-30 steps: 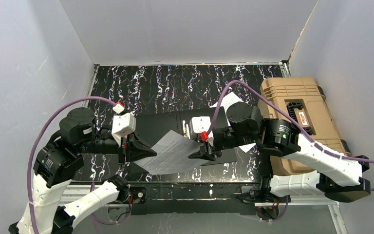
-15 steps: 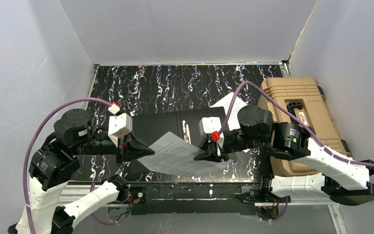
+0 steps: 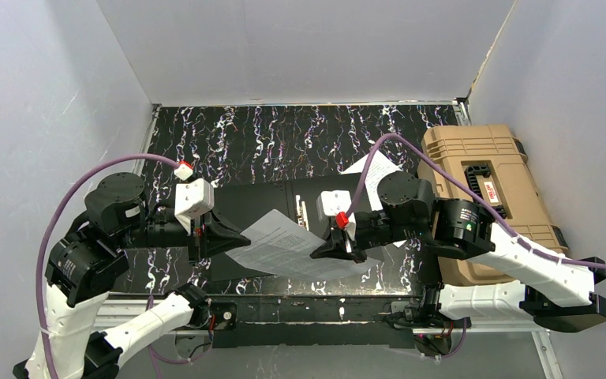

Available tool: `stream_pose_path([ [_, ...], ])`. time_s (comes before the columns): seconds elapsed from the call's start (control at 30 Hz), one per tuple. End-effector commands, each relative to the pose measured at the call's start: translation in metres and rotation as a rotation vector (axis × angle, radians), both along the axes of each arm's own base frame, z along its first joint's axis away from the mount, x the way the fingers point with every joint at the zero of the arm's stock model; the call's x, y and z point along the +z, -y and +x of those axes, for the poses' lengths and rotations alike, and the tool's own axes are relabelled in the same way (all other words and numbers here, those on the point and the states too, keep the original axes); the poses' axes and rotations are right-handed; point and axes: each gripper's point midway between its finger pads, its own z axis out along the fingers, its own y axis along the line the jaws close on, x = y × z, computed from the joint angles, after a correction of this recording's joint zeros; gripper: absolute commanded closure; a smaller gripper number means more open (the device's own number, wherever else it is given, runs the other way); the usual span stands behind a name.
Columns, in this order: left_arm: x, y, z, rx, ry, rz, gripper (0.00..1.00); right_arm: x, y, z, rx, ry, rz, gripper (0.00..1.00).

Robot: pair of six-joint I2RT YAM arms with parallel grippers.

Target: Put the files into the folder

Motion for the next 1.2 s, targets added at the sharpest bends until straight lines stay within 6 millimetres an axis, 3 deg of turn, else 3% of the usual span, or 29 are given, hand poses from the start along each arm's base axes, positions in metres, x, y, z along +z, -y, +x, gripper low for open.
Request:
stream_pose_path([
  [0.0,0.003,0.001,0.003,0.005,0.016,0.000,1.00,0.015,-0.002,0.006,-0.039,0.012,0.060,0.99],
  [0.07,0.003,0.001,0.010,0.044,0.020,-0.001,0.97,0.017,-0.002,0.011,-0.072,0.018,0.069,0.99],
  [0.13,0.001,-0.001,0.019,0.094,0.031,0.000,0.68,0.021,-0.001,0.015,-0.096,0.023,0.085,0.99],
  [0.23,-0.004,-0.007,0.042,0.232,0.053,0.004,0.34,0.026,0.000,0.019,-0.130,0.023,0.103,0.99],
  [0.33,-0.008,-0.022,0.078,0.456,0.080,0.002,0.12,0.028,0.001,0.023,-0.158,0.026,0.115,0.99],
  [0.4,-0.010,-0.035,0.100,0.615,0.063,-0.013,0.03,0.028,0.001,0.026,-0.175,0.025,0.117,0.99],
  [0.53,-0.017,-0.066,0.133,0.915,0.025,-0.039,0.02,0.028,0.002,0.033,-0.226,0.021,0.121,0.99],
  [0.6,-0.021,-0.068,0.137,0.954,0.003,-0.069,0.02,0.029,0.004,0.037,-0.253,0.020,0.127,0.99],
  [0.9,-0.026,-0.023,0.130,0.770,-0.095,-0.269,0.02,0.042,0.015,0.054,-0.398,-0.005,0.215,0.99],
  [1.17,-0.020,0.003,0.128,0.648,-0.130,-0.411,0.02,0.063,0.026,0.067,-0.523,-0.091,0.376,0.99],
])
